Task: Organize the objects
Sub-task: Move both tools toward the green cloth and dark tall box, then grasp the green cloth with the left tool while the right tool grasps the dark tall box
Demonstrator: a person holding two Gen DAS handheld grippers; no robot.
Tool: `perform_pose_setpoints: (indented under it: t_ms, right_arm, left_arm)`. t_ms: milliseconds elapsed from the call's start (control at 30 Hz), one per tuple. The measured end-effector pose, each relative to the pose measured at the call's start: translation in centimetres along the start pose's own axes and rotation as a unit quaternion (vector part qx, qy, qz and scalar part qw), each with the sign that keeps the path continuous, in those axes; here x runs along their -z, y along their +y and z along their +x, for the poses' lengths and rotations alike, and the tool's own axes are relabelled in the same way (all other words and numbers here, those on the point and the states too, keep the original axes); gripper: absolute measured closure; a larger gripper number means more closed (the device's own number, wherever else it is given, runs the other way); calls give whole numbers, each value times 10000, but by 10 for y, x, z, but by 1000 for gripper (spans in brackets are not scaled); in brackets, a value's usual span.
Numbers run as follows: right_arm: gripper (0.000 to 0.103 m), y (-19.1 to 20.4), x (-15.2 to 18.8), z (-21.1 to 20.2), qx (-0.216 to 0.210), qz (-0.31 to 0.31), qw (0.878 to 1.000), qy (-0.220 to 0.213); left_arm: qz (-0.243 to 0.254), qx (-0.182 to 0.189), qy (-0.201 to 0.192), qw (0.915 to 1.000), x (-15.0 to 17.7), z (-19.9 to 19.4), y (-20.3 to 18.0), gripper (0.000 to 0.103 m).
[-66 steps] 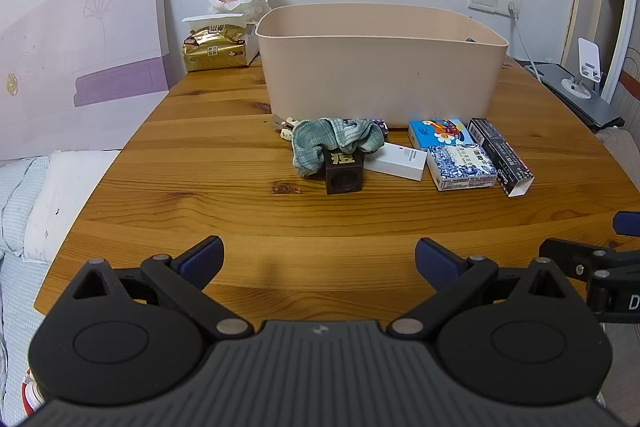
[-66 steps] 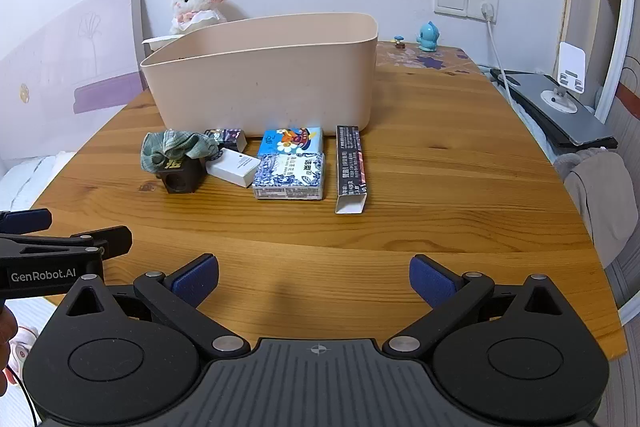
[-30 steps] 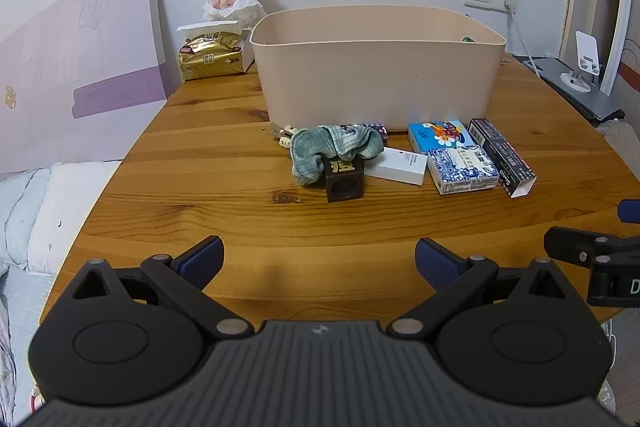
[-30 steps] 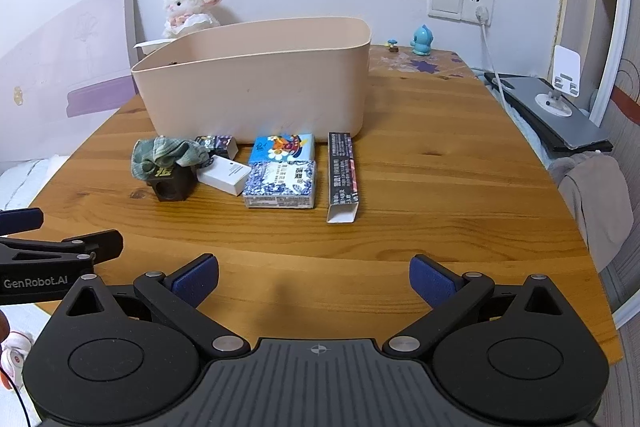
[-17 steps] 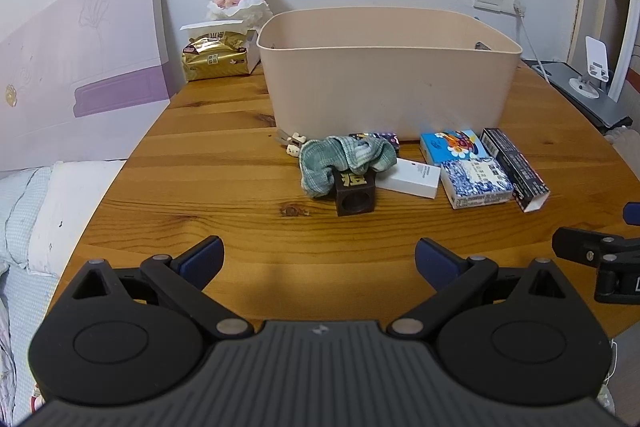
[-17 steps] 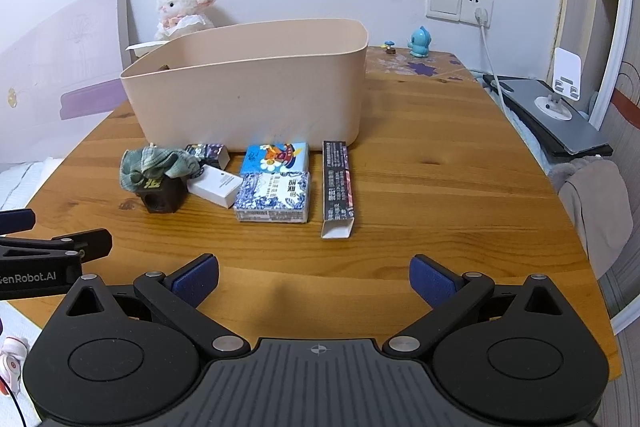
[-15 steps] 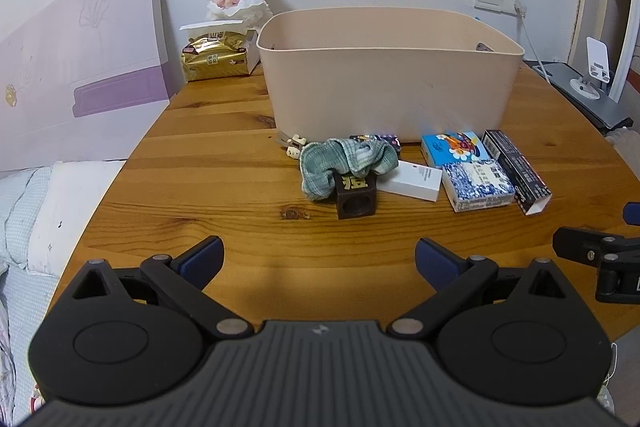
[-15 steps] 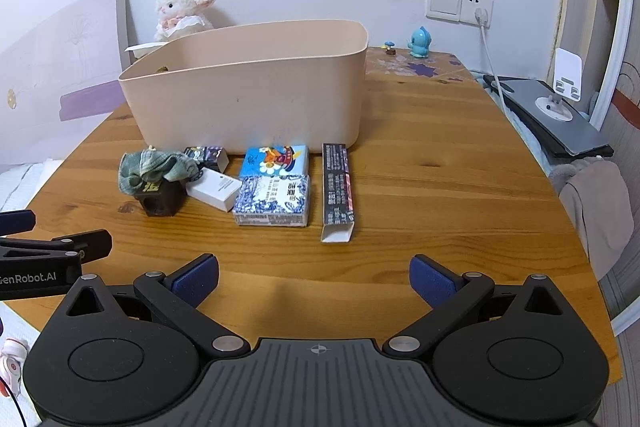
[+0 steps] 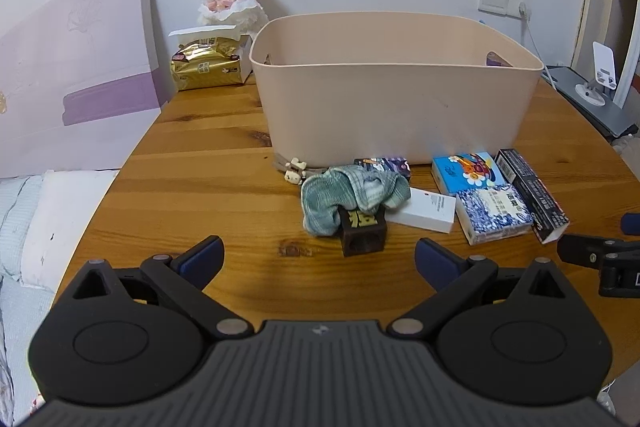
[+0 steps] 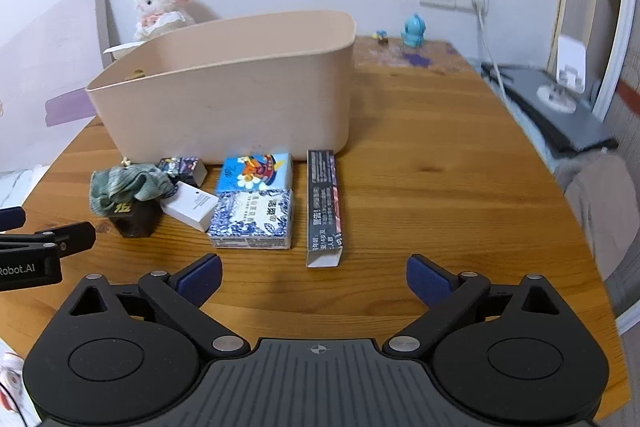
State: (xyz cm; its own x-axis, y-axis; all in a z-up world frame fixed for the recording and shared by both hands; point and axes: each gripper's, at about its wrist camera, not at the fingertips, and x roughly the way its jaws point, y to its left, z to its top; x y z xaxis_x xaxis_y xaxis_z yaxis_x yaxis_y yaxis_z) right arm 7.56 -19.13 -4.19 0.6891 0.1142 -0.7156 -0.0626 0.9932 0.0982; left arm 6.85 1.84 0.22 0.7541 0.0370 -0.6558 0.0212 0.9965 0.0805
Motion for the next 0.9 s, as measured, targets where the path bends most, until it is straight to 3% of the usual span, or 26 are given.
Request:
perform_pose_setpoints:
  t_ms: [333, 467, 600, 833, 900]
  right_arm:
    - [13, -13, -16, 22, 282, 62, 9996, 66]
    - [17, -20, -22, 32, 348, 78, 9992, 162]
    - [21, -21, -26, 45, 343, -11, 9988, 335]
    - [24, -19, -29, 64, 302, -106, 9983, 481]
    - [31, -18, -31, 69, 275, -145, 9983, 499]
  left_arm:
    - [87, 133, 62, 9999, -15, 27, 0, 2]
    - [132, -22, 112, 9998, -20, 42, -1, 2]
    - [182, -68, 168, 9997, -23, 56, -1, 10]
    - [196, 74, 189, 9996, -27, 69, -1, 10]
    - [113, 194, 192, 9996, -29, 72, 1, 19]
